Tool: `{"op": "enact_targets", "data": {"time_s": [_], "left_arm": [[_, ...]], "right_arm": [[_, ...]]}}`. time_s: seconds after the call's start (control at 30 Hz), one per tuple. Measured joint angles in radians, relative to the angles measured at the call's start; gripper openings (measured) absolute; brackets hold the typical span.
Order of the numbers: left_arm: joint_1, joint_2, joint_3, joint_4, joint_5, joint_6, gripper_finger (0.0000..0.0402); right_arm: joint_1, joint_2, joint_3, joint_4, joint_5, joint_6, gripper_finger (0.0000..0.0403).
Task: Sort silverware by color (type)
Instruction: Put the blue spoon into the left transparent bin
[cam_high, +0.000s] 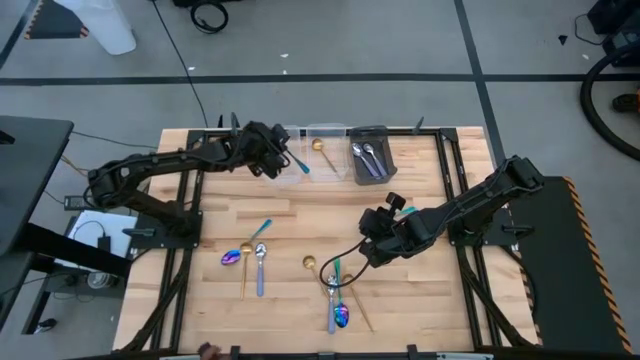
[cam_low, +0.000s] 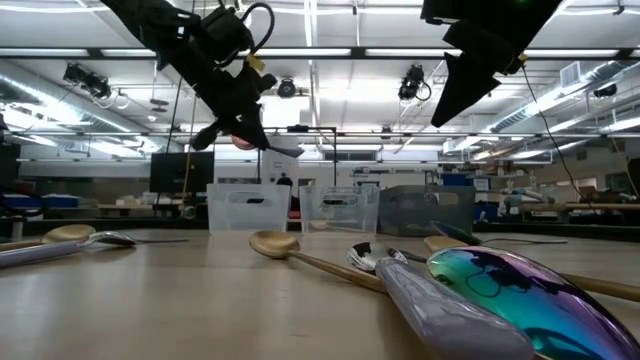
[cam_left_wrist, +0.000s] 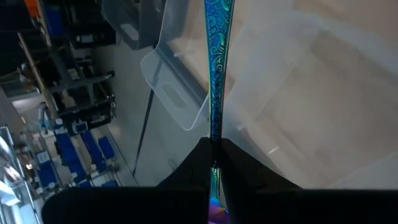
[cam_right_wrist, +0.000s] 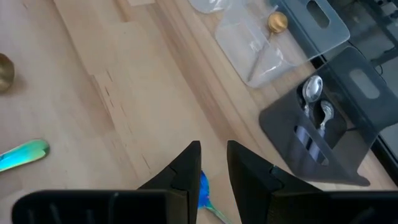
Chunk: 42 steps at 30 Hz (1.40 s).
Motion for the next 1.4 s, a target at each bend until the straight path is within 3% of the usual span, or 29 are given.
{"op": "enact_targets", "data": {"time_s": [0.23,0.43,0.73,0.97,1.4], "left_arm": [[0.099,0.008,0.0,0.0,0.117,0.075,0.0029],[0.142,0.022,0.001,-0.007,0.135,0.159,0.0029],[0.169,0.153,0.0,0.068,0.117,0.169,0.0029],[0.168,0.216,0.0,0.087,0.106,0.261,0.0029],[0.169,0.229,0.0,0.067,0.151,0.216,0.0029]], "right_arm": [[0.0,0.0,0.0,0.0,0.021,0.004,0.0089],[0.0,0.0,0.0,0.008,0.03,0.005,0.0089],[0.0,0.0,0.0,0.021,0.036,0.007,0.0089],[0.0,0.0,0.0,0.032,0.036,0.006,0.0089],[0.0,0.0,0.0,0.055,0.036,-0.003,0.0089]]}}
